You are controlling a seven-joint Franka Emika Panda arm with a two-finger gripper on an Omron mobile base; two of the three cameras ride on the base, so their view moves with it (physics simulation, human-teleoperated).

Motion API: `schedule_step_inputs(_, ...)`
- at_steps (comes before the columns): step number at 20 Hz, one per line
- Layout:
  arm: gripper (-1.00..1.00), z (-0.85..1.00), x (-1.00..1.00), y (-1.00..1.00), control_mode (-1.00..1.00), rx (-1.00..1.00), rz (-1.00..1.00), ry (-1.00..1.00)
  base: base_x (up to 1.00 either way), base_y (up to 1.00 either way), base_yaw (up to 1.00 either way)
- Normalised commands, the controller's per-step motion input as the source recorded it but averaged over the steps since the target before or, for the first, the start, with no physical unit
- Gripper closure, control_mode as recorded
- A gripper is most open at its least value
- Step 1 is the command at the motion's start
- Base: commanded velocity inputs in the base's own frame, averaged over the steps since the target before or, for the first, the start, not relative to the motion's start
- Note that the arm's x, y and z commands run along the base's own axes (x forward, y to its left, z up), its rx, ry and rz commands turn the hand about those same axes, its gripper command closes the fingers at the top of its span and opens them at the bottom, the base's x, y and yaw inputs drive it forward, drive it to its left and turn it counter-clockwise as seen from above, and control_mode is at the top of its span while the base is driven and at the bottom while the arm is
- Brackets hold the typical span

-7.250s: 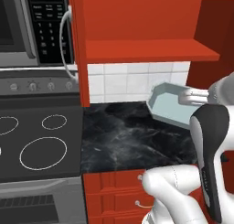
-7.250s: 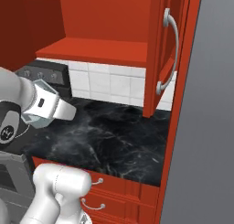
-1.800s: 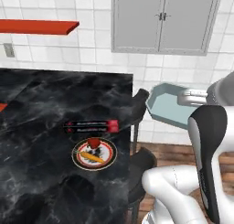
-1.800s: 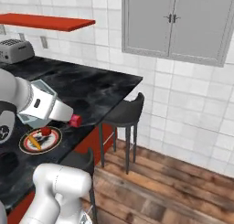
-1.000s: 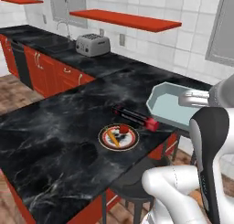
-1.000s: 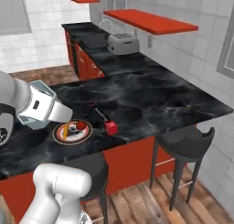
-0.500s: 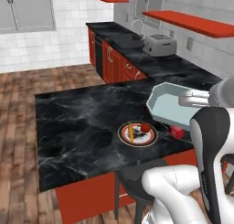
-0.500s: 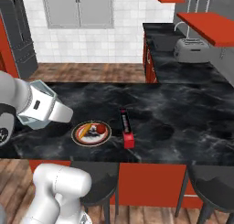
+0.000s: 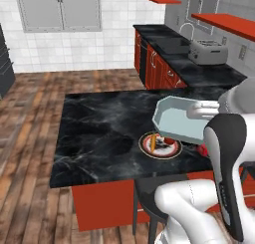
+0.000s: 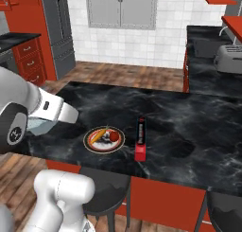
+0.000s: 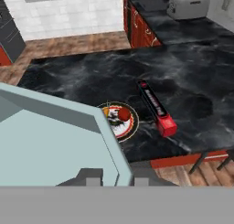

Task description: Retrieve the tupperware and aluminum foil from the cabinet and place them on the dining counter near the plate with carrot and bell pepper to prepare for storing leftovers.

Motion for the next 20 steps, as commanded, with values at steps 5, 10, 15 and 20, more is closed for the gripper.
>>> schedule_step_inputs(5, 1.00, -0.89, 0.89, 0.72, -1.00, -0.09, 0.23, 0.20, 0.00, 0.00, 0.00)
schedule_step_inputs(10, 1.00, -0.94, 0.93, 0.85, -1.00, -0.13, 0.16, 0.22, 0.00, 0.00, 0.00)
schedule_step_inputs(15, 1.00, -0.83, 0.97, 0.50, -1.00, -0.07, 0.11, 0.19, 0.00, 0.00, 0.00)
schedule_step_inputs(20, 1.00, -0.78, 0.88, 0.23, -1.00, -0.03, 0.08, 0.13, 0.00, 0.00, 0.00)
